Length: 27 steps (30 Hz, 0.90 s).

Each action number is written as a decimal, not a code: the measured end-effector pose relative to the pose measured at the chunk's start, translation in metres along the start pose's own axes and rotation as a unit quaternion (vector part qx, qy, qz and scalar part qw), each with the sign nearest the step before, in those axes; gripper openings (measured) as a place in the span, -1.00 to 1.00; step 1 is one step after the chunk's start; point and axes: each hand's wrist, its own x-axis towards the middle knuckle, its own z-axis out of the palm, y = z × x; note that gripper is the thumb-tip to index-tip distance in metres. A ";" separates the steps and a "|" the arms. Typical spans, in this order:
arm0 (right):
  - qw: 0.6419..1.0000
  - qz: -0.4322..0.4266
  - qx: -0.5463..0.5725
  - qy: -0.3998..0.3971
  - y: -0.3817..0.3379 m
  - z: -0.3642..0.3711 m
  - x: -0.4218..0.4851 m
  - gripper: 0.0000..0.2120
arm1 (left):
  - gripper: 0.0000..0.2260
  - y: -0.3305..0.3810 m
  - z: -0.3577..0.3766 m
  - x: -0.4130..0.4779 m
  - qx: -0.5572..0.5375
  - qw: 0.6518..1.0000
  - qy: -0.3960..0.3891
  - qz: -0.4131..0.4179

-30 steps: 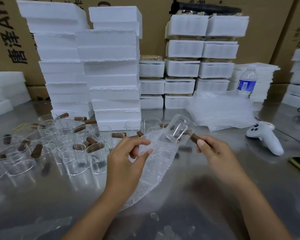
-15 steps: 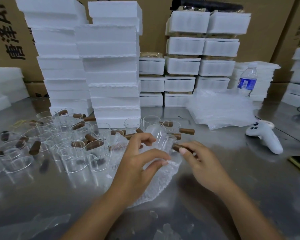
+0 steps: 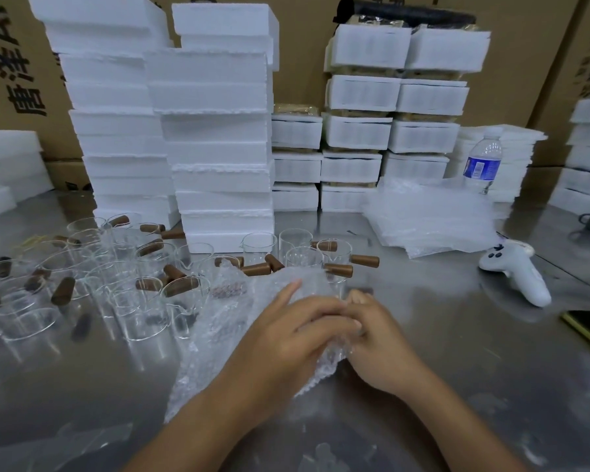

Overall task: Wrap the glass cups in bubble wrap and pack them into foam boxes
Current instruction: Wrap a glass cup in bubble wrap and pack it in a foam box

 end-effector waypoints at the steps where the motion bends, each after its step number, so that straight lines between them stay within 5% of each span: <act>1: 1.000 0.002 0.010 0.005 -0.001 0.001 0.000 -0.53 | -0.75 0.003 0.001 0.000 0.013 1.000 -0.013 0.014; 6: 0.972 0.053 0.226 0.027 -0.002 0.005 0.003 -0.69 | -0.77 0.018 0.001 0.006 -0.050 0.998 0.021 0.029; 9: 0.971 0.027 0.234 0.045 -0.002 0.006 0.004 -0.91 | -0.76 0.012 -0.005 0.007 -0.058 0.989 0.120 -0.069; 11: 0.957 0.053 0.279 0.059 0.002 0.005 0.005 -0.86 | -0.72 0.004 -0.012 0.008 -0.039 0.973 0.167 -0.151; 14: 0.948 0.100 0.296 0.061 0.006 0.003 0.006 -0.77 | -0.67 -0.005 -0.017 0.008 -0.012 0.968 0.124 -0.216; 18: 0.952 0.090 0.292 0.033 0.004 0.000 0.004 -0.77 | -0.59 -0.008 -0.011 0.003 0.003 0.980 0.029 -0.197; 22: 0.965 0.080 0.248 -0.006 -0.002 0.005 0.001 -0.98 | -0.66 -0.009 -0.010 0.005 0.010 0.986 0.069 -0.152; 27: 0.966 0.084 0.234 -0.065 -0.023 -0.003 -0.007 -0.82 | -0.76 -0.002 -0.008 0.007 0.029 0.989 0.127 -0.076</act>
